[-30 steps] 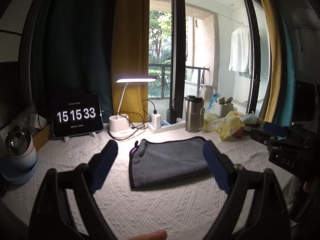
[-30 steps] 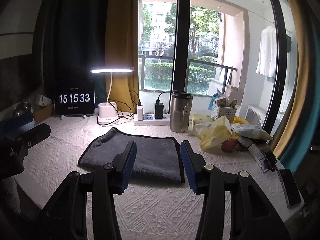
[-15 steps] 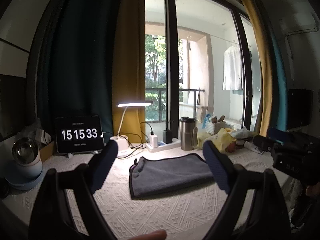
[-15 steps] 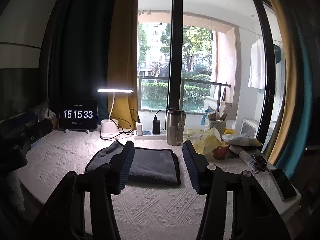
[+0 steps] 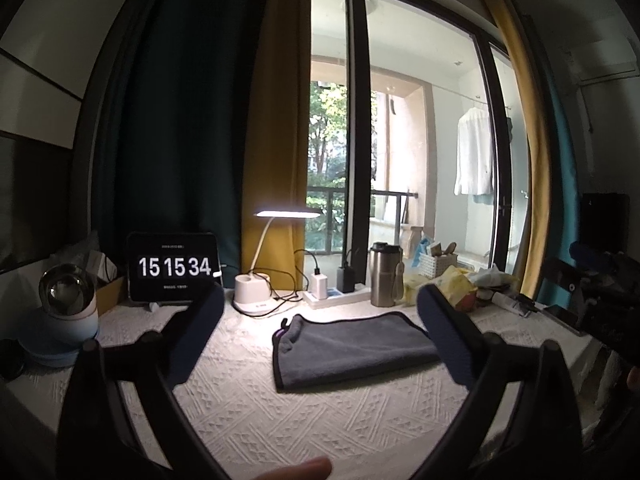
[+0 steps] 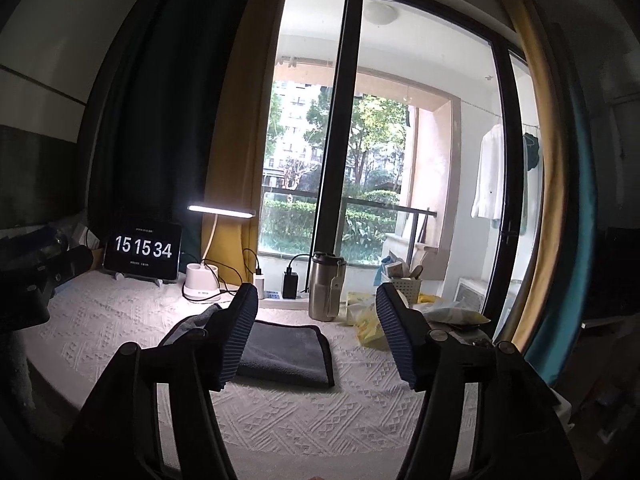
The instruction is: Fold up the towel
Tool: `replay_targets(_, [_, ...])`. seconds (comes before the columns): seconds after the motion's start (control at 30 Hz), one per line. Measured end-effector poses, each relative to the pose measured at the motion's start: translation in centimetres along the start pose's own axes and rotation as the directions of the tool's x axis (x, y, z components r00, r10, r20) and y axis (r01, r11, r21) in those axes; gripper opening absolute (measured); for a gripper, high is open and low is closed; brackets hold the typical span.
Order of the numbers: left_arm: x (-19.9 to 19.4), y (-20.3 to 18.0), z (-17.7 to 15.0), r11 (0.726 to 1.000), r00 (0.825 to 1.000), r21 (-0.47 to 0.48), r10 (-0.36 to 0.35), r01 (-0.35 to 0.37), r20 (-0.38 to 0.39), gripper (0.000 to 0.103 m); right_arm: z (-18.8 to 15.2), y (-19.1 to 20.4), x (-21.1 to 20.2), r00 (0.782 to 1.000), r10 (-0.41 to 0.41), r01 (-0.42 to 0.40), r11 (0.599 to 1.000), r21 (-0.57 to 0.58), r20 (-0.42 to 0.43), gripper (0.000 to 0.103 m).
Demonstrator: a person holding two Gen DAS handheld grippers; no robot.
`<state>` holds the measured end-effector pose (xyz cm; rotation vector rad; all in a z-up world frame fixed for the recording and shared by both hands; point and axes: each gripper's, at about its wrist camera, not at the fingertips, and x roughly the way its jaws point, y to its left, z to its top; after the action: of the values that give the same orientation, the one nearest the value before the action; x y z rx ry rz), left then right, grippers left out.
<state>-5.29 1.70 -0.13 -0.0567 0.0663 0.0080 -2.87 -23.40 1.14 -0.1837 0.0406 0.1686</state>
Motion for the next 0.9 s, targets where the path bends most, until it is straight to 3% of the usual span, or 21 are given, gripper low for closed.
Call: replay_targets(0.9, [0.64, 0.04, -0.06, 1.000, 1.000, 0.016, 0.018, -0.018, -0.009, 0.099, 0.00, -0.33, 0.71, 0.999, 0.018, -0.018, 1.000, 0.011, -0.027, 0.065])
